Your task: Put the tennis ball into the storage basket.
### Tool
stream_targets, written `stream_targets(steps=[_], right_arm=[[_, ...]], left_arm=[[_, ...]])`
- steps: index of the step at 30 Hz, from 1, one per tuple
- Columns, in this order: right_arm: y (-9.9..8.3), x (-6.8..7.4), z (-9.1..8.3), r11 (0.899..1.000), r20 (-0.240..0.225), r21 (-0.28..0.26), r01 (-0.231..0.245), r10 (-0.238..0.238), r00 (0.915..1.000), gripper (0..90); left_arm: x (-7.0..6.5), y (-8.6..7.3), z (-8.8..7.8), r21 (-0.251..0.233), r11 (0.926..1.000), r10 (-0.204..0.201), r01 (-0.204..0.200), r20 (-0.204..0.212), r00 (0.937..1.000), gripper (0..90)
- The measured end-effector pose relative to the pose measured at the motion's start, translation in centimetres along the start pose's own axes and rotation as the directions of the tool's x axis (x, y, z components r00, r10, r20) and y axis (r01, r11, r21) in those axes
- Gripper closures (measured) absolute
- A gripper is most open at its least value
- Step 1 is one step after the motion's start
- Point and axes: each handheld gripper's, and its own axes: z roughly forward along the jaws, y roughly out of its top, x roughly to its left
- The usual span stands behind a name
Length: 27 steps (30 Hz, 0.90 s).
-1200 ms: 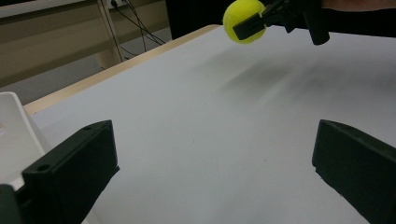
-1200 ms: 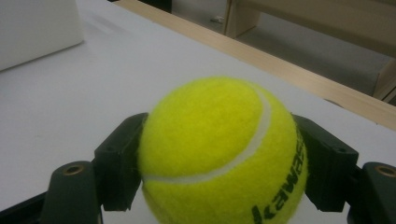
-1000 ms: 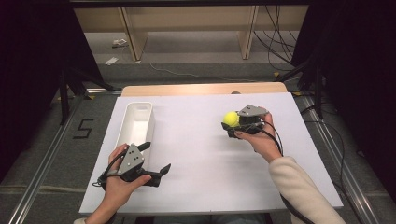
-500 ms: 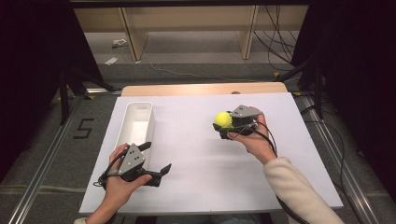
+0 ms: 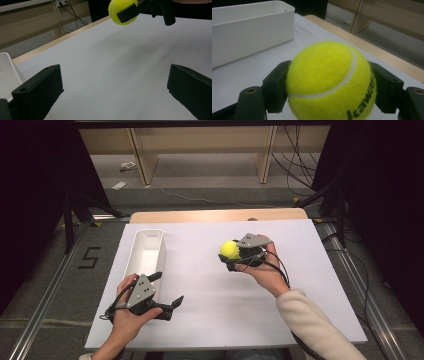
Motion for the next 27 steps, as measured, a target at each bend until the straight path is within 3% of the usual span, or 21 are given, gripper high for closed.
stream_targets(steps=[27], right_arm=[[0.7,1.6,0.9,1.0,-0.043,-0.01,0.014,-0.015,0.999,26.8]], left_arm=[[-0.1,0.0,0.0,0.002,1.0,0.003,-0.003,0.001,1.0,0.0]])
